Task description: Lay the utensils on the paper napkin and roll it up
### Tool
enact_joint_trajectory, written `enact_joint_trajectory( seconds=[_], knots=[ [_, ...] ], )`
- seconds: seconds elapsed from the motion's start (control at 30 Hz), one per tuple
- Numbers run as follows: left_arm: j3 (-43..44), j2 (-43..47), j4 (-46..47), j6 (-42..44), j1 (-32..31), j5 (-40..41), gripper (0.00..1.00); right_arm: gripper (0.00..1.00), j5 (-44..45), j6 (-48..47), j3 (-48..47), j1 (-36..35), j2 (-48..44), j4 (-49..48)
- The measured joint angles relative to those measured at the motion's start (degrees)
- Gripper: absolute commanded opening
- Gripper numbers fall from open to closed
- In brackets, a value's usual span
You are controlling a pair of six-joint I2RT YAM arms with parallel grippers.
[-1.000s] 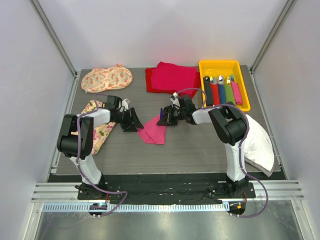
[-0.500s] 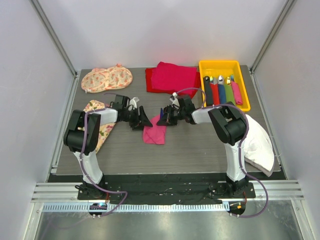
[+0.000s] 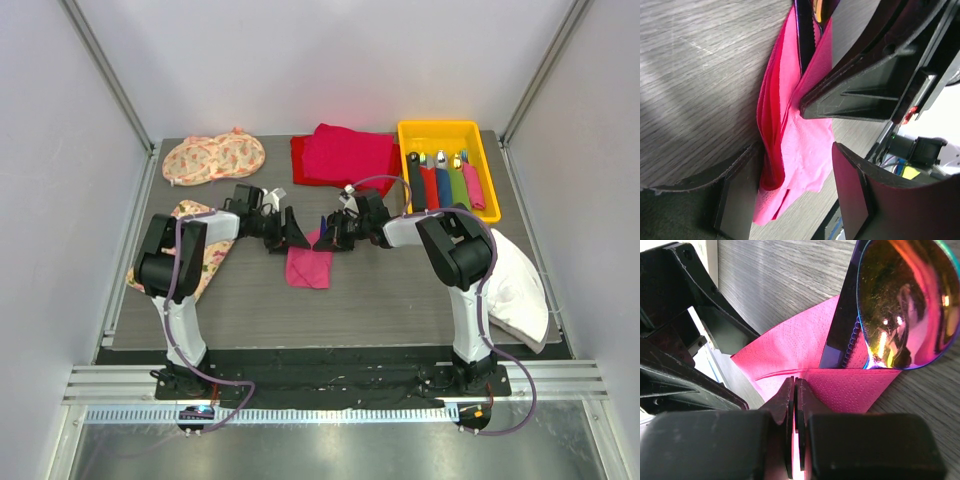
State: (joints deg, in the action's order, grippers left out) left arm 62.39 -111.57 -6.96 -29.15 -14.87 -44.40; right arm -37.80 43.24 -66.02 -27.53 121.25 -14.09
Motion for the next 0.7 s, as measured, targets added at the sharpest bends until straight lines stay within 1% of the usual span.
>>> enact_joint_trajectory(
  seconds=[0.23,0.4,0.6,0.7],
  knots=[
    [0.5,-0.3,-2.1,4.7,1.0,-1.8,0.58,0.01,0.0,0.0,0.0,0.0,0.0,0.0],
    [0.5,-0.3,-6.1,8.8,3.2,-3.8,0.56,0.01,0.0,0.0,0.0,0.0,0.0,0.0],
    [-0.9,0.7,-8.7,10.1,5.2,-5.1,0.55,0.01,0.0,0.0,0.0,0.0,0.0,0.0],
    [-1.9,1.0,-9.0,9.7,5.8,-5.8,0.52,0.01,0.0,0.0,0.0,0.0,0.0,0.0]
  ],
)
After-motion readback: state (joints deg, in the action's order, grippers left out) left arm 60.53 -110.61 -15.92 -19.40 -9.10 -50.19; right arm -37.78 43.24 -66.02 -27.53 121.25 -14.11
